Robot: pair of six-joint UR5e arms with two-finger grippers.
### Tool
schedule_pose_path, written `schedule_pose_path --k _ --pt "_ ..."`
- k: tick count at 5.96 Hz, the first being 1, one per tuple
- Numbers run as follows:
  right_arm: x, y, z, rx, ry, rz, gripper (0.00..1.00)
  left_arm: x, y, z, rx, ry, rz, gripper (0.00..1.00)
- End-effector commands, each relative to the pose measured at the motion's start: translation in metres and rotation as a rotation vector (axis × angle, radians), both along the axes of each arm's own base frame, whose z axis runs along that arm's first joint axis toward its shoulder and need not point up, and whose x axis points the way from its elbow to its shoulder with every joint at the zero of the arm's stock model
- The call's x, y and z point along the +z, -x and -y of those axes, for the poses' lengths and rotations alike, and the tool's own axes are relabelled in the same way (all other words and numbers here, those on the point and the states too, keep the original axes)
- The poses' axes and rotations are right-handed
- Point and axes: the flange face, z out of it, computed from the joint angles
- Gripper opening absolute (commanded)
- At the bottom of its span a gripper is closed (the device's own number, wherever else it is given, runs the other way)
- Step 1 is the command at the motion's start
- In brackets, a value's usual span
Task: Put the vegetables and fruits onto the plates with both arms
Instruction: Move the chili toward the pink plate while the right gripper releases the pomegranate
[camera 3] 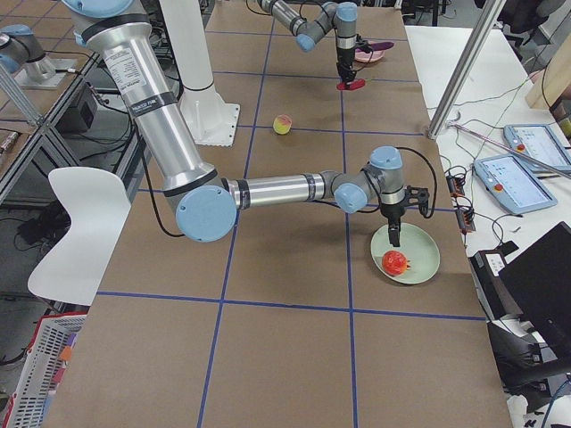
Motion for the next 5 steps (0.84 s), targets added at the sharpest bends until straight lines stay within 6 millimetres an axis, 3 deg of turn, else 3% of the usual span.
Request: schedule_pose_path --k 1,2,3,4,5 --pt "-0.102 0.067 -0.061 -0.010 0.034 0.254 1.00 0.091 0.090 0.015 0.017 -0.027 0.110 0.00" --pt "-0.152 0.123 -0.106 -0.010 0.056 0.343 1.00 0.122 0.125 0.037 0.058 -0.048 0.184 0.00" --pt "-0.193 0.160 -0.151 0.003 0.095 0.429 1.00 0.157 0.153 0.058 0.099 -0.063 0.239 0.00" --pt "-0.225 0.210 -0.214 -0.046 0.132 0.484 1.00 0.194 0.173 0.076 0.140 -0.067 0.279 0.00" --pt "-0.260 0.248 -0.280 -0.080 0.171 0.473 1.00 0.213 0.181 0.098 0.147 -0.046 0.313 0.00"
